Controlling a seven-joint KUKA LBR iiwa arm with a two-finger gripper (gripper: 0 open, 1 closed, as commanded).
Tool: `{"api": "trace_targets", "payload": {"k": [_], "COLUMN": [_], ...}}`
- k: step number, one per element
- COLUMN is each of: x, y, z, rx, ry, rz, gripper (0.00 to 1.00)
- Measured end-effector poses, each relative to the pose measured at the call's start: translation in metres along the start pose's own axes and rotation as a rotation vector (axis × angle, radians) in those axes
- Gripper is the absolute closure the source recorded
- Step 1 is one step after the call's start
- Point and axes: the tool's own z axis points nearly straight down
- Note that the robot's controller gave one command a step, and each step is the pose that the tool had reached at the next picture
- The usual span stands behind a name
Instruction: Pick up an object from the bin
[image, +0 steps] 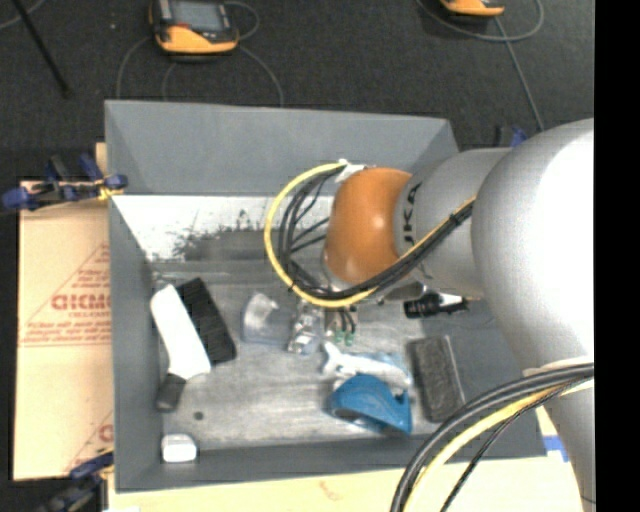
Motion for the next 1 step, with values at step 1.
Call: {"api": "trace_targets", "payload": {"k": [1], "x": [0.0], "y": [0.0], "z": [0.0], "rx": [0.0], "ry": [0.0], "rz": [0.0], "gripper": [1.0]}}
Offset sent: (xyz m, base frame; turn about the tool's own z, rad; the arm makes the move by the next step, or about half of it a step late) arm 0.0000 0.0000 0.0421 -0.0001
